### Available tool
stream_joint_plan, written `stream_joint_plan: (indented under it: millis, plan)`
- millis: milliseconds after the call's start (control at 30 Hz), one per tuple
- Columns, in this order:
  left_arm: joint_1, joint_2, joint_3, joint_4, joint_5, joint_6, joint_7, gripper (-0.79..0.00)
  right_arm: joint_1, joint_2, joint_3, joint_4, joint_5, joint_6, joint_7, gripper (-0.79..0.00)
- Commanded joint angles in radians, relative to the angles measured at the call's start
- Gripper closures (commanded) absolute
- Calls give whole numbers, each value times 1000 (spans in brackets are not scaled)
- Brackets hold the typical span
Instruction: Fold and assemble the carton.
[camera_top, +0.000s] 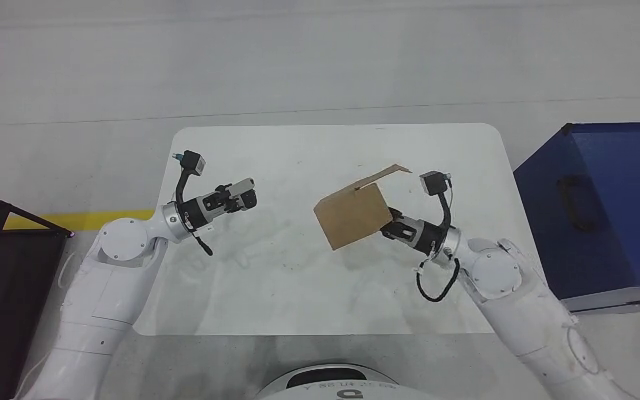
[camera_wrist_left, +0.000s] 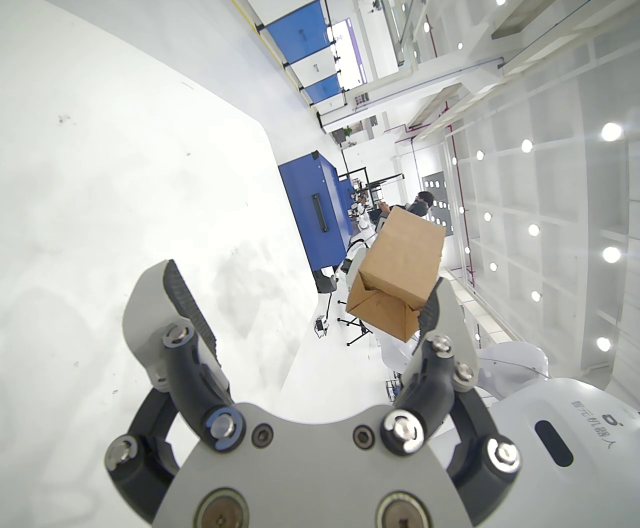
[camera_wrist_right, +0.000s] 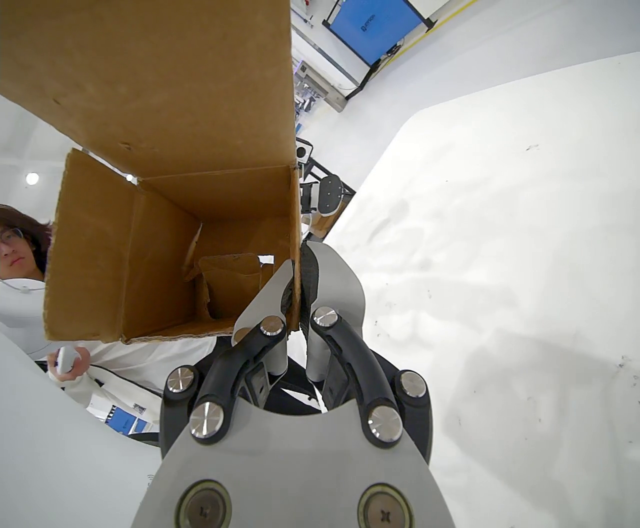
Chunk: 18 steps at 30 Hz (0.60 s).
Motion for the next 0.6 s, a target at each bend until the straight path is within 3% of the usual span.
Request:
stream_joint_plan:
  millis: [0, 167, 567]
  plan:
    - [0, 0, 0, 0, 0, 0, 0, -785, 9, 0, 2, 6, -27, 14, 0, 0]
    - [0, 0, 0, 0, 0, 0, 0, -785, 13, 3, 12, -34, -300, 159, -42, 0]
    - [0, 0, 0, 0, 0, 0, 0, -785, -11, 4, 0, -117, -585, 333, -54, 0]
